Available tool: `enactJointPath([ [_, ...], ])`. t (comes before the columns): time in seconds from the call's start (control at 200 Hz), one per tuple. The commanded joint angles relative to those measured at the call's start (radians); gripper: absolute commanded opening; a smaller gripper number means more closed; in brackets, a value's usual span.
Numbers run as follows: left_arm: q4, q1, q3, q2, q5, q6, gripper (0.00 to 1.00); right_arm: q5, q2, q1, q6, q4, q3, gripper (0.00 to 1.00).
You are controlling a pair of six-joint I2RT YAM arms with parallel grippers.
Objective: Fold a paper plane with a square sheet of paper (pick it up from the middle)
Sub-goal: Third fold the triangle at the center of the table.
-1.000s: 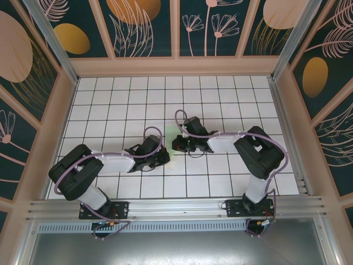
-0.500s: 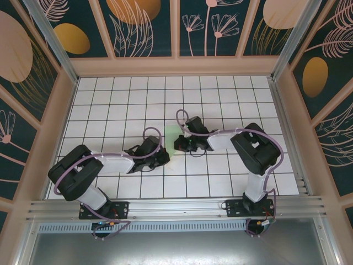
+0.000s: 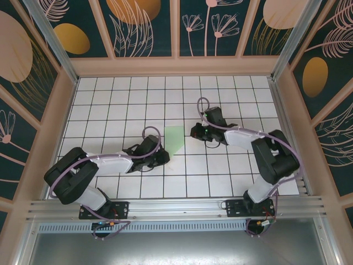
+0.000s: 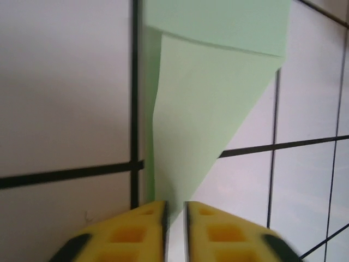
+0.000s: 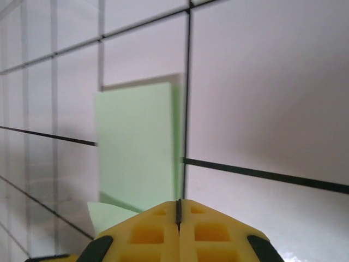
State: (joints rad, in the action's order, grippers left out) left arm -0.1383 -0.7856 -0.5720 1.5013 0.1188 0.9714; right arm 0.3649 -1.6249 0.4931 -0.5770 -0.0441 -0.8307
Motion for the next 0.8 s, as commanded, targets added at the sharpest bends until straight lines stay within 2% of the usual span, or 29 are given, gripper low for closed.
enactJointPath([
  [0.0,0.046,-0.003,-0.078,-0.056,-0.071,-0.033,0.30,0.029,0.080,0.009,-0.058,-0.007,0.063,0.04],
  [0.155,-0.017,-0.002,-0.107,-0.035,-0.115,-0.031,0.36,0.103,0.113,0.009,-0.146,-0.099,0.135,0.22],
  [0.29,-0.010,-0.003,-0.160,0.037,-0.120,-0.042,0.32,0.149,0.088,0.013,-0.197,-0.154,0.151,0.37],
  [0.36,-0.008,-0.002,-0.175,0.072,-0.133,-0.041,0.29,0.147,0.074,0.019,-0.210,-0.168,0.151,0.41],
  [0.51,0.053,-0.002,-0.213,0.141,-0.215,-0.041,0.19,0.147,0.041,0.033,-0.242,-0.192,0.148,0.46],
  [0.796,0.090,-0.002,-0.216,0.204,-0.282,-0.016,0.03,0.143,-0.033,0.048,-0.280,-0.192,0.109,0.45],
])
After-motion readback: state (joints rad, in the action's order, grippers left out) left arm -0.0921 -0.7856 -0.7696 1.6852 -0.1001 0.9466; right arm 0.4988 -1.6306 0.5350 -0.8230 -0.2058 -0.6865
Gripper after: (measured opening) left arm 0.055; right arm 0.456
